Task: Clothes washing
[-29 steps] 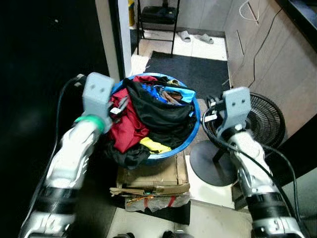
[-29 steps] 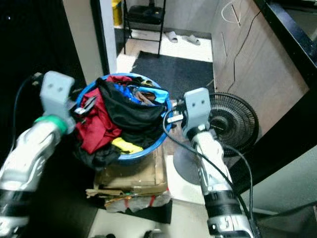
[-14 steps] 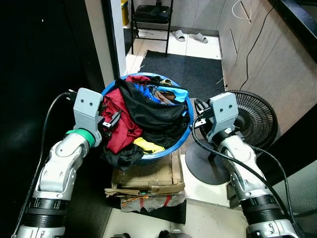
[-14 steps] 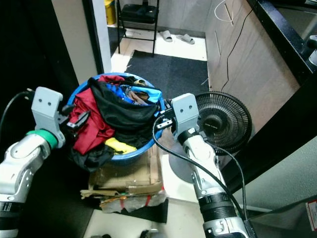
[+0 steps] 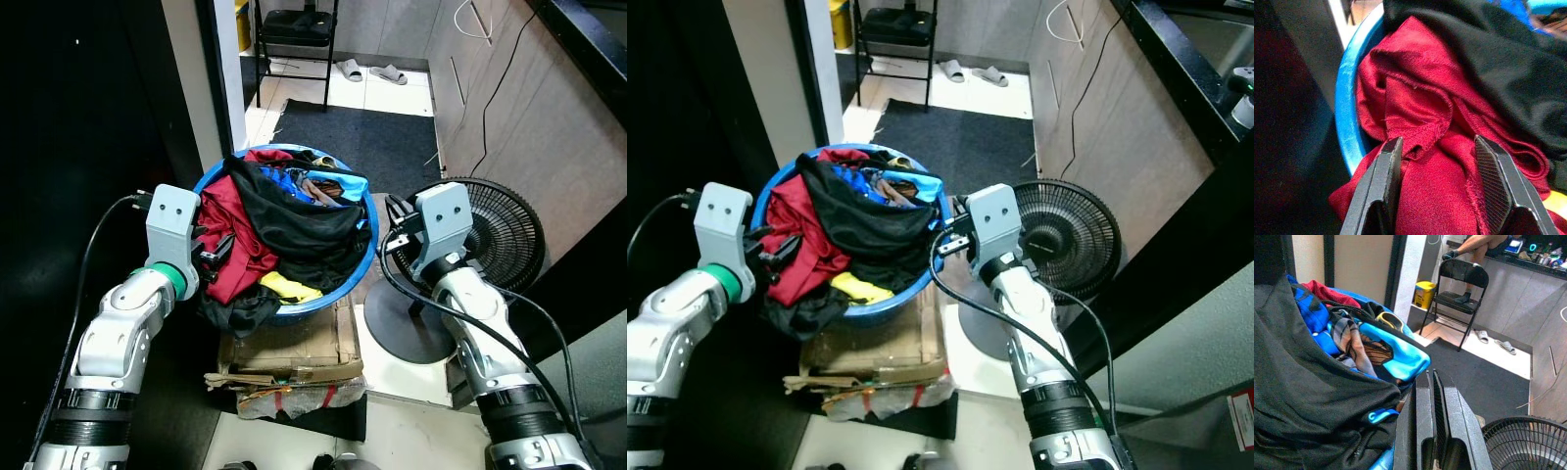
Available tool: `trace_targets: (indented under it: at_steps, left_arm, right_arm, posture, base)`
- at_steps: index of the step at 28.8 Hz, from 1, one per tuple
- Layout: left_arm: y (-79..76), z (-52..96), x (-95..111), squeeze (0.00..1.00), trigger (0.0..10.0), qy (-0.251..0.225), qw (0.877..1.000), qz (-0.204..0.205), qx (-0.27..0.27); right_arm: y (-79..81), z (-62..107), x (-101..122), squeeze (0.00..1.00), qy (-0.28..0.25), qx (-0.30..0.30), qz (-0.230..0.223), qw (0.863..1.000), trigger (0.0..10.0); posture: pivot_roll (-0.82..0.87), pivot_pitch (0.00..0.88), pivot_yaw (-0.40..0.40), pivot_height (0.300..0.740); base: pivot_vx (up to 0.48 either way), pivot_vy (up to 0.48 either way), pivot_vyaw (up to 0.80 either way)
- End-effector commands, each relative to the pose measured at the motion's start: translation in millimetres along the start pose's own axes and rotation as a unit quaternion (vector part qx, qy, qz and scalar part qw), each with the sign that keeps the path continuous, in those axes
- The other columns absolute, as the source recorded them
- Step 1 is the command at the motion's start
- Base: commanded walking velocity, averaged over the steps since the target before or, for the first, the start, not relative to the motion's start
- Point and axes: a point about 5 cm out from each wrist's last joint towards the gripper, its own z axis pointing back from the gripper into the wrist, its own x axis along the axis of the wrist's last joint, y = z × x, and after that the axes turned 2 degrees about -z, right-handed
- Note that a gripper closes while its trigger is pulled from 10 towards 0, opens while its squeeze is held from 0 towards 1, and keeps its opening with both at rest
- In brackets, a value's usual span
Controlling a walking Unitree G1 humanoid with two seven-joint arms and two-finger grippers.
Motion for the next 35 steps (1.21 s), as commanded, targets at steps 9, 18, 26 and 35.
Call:
trace_targets:
  at_steps: [9, 18, 26, 35]
  left_arm:
    - [9.9, 5.3, -30, 0.00, 0.0, 0.070, 0.997, 0.041, 0.009]
    - [5.6, 3.8, -20, 0.00, 0.0, 0.041, 0.999, 0.022, 0.004]
    - [-6.9, 6.3, 39, 0.00, 0.0, -0.119, 0.992, -0.036, -0.014]
    - [-19.4, 16.6, 115, 0.00, 10.0, -0.259, 0.963, -0.072, -0.013]
  right_arm:
    - [-2.7, 3.6, -3, 0.00, 0.004, -0.008, -0.004, 1.000, 10.0]
    - [-3.4, 3.0, 0, 0.00, -0.001, -0.014, -0.008, 1.000, 10.0]
    - [-0.9, 0.3, 3, 0.00, -0.008, -0.018, -0.016, 1.000, 10.0]
    - [4.8, -4.2, 8, 0.00, -0.019, -0.015, -0.023, 0.999, 10.0]
  posture:
    - [-0.01, 0.098, 0.009, 0.740]
    - [-0.02, 0.102, 0.009, 0.740]
    - [-0.02, 0.106, 0.010, 0.740]
    - [-0.01, 0.100, 0.007, 0.740]
  base:
    - [0.000, 0.000, 0.00]
    - [0.000, 0.000, 0.00]
    - [0.000, 0.000, 0.00]
    - [0.000, 0.000, 0.00]
